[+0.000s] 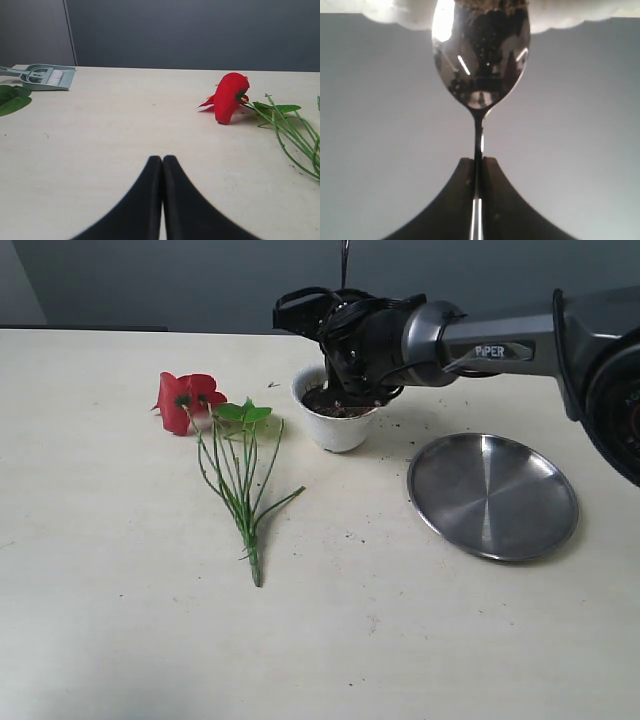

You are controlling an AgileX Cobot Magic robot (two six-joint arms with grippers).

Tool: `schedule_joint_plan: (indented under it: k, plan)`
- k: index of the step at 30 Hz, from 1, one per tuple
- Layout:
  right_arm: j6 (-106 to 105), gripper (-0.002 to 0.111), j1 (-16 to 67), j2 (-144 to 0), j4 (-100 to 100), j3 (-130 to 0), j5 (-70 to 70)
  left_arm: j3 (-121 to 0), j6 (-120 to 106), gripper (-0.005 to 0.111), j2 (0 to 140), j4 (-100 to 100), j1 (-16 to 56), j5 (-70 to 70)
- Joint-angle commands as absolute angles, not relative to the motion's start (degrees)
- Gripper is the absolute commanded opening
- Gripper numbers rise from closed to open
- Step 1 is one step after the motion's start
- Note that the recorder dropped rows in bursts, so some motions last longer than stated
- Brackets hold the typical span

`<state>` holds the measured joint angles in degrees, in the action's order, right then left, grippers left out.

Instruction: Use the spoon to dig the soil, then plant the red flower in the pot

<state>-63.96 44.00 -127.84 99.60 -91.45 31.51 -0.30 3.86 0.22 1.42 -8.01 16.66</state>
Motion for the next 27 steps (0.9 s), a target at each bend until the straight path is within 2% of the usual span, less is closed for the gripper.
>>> schedule_joint_plan:
  k: [1, 27]
  plan:
    - [-64.70, -0.001, 43.47, -128.91, 99.95, -91.73, 31.52, 0.00, 3.90, 0.000, 0.00, 1.62, -7.90, 16.32]
    - [-64.16, -0.001, 44.74, -126.56, 98.09, -88.14, 31.62, 0.00, 3.90, 0.000, 0.00, 1.62, -7.90, 16.32]
